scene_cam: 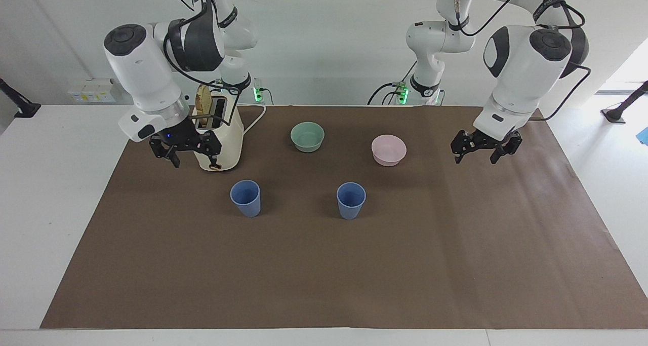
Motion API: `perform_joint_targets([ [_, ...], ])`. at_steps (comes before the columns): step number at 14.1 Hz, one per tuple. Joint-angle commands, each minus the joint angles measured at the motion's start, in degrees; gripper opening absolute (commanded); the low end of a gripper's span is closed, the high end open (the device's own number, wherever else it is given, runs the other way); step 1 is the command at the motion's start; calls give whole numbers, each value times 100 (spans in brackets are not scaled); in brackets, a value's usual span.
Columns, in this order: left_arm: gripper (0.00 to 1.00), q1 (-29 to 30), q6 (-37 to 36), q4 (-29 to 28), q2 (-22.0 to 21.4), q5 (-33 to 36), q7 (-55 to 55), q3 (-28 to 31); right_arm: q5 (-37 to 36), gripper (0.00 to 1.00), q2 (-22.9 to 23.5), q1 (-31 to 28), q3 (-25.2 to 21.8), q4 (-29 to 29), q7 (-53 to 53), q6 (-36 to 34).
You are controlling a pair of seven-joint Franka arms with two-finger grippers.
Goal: Stack blue cups with both arms
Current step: 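Grasp the other blue cup with the right gripper while the left gripper retracts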
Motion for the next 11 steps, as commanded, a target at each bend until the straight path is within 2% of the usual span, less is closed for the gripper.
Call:
perform_joint_targets([
  [1,100,228,-344,-33,-347,-26,277,-50,60,100,34,238,-1,-300,364,431],
  [6,100,219,-1381,906,-383,-113,251,-68,77,100,95,371,8,-528,470,704],
  [11,100,228,-1988,1434,-392,-158,260,-15,86,100,332,371,8,-713,664,1055],
])
